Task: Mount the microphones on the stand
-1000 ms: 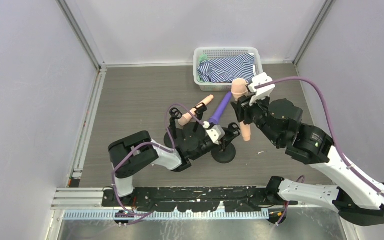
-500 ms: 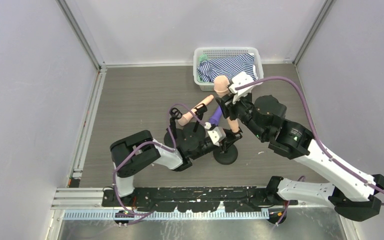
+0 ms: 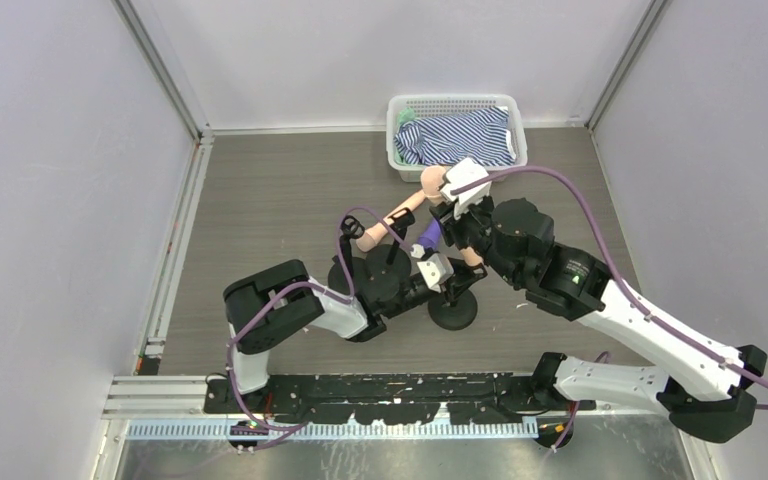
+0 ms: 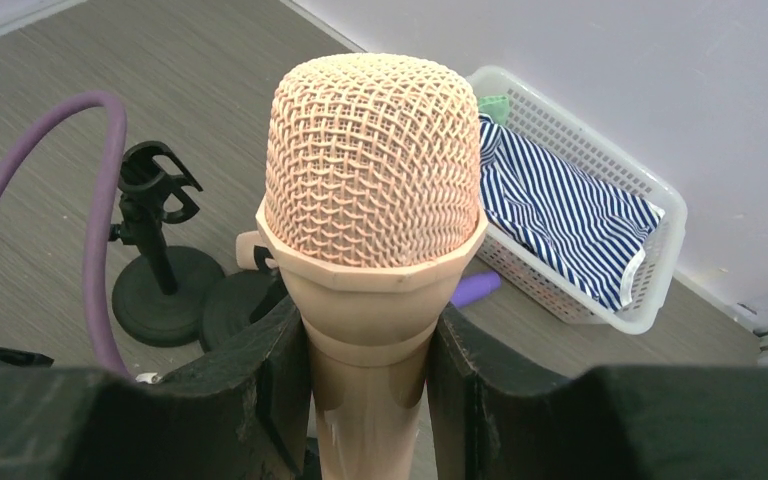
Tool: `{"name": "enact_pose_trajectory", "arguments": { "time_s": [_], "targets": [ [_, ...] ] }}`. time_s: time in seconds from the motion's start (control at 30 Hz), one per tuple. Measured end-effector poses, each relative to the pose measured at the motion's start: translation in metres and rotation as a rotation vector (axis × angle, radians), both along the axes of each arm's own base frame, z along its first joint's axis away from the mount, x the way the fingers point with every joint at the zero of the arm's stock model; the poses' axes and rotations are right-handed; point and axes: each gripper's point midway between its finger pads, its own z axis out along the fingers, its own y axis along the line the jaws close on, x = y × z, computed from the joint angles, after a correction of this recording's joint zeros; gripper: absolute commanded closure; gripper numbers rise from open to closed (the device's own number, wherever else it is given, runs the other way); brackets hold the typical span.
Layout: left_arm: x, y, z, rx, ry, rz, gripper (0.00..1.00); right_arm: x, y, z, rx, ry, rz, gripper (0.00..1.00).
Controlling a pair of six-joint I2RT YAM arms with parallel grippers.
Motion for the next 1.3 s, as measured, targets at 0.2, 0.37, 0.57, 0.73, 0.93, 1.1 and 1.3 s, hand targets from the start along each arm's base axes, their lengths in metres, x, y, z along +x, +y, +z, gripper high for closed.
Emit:
{"name": "enact_pose_trajectory", "arguments": {
  "time_s": [0.2, 0.37, 0.57, 0.73, 0.93, 1.1, 1.3],
  "targets": [
    [0.000, 0.000, 0.000, 0.001, -0.001, 0.000, 1.00, -0.002, -0.002, -0.006, 0.010, -0.013, 0.006, 0.99],
    [0.000, 0.000, 0.000, 0.000, -0.004, 0.002, 1.00, -0.009, -0.008, -0.002, 0.035, -0.024, 0.020, 0.99],
    [0.003, 0.001, 0.000, -0.004, -0.003, 0.009, 1.00, -0.015, -0.010, -0.001, 0.042, -0.020, 0.043, 0.99],
    [0.005, 0.002, 0.000, -0.007, 0.002, 0.013, 1.00, -0.019, -0.011, -0.002, 0.049, -0.018, 0.055, 0.99],
    [0.006, 0.003, 0.000, -0.011, 0.012, 0.005, 1.00, -0.023, -0.017, -0.006, 0.075, -0.013, 0.049, 0.99],
    [0.006, 0.003, -0.001, -0.009, 0.013, -0.001, 1.00, -0.024, -0.022, -0.008, 0.084, -0.002, 0.031, 0.99],
    [0.006, 0.003, -0.002, -0.007, 0.015, -0.003, 1.00, -0.022, -0.025, -0.009, 0.051, 0.035, -0.001, 0.99]
  ]
}}
